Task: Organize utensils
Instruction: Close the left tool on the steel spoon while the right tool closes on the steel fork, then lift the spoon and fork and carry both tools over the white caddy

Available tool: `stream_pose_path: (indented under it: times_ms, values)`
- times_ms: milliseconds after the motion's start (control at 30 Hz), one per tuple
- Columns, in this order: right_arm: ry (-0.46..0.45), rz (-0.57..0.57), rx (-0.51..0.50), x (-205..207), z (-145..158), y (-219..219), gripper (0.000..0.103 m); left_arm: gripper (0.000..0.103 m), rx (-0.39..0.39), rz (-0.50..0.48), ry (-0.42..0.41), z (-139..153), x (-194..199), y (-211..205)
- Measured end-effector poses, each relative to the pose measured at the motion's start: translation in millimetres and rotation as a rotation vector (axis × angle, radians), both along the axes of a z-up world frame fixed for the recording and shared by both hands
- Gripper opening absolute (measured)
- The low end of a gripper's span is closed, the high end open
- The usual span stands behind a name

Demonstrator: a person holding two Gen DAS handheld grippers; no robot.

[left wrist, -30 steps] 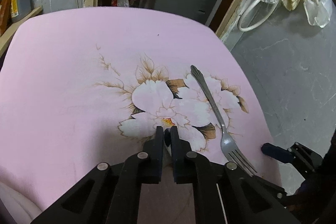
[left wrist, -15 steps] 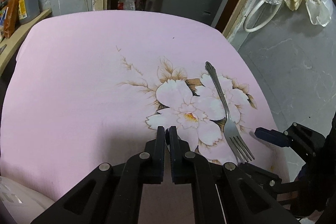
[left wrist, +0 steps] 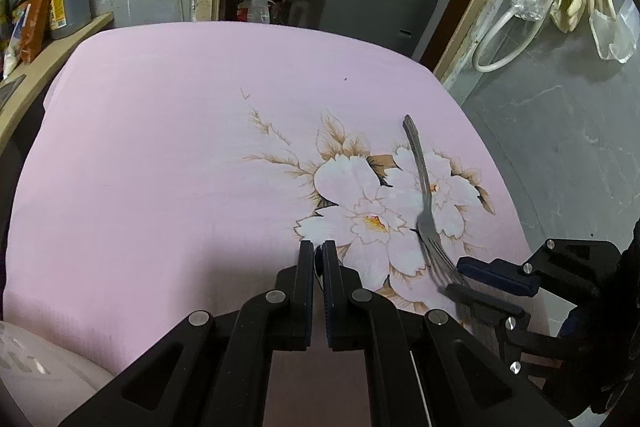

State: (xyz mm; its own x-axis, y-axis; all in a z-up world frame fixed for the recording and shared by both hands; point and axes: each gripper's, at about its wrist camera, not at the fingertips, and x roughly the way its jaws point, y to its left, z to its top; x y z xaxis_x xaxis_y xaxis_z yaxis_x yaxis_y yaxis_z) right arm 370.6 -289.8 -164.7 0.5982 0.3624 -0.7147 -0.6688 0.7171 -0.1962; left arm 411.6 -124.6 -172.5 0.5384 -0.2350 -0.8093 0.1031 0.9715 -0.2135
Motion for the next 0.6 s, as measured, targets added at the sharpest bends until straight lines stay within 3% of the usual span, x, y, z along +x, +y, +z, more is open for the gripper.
stream_pose_path:
  times_ms: [200, 600]
  values:
    - [-0.034, -0.058, 0.126, 0, 32, -13, 0.003, 0.003, -0.016, 0.023, -0.069, 19, -8, 0]
    - [-0.007, -0.286, 0.427, -6, 96, -54, 0.002, 0.003, 0.018, 0.027, -0.307, 97, -45, -8]
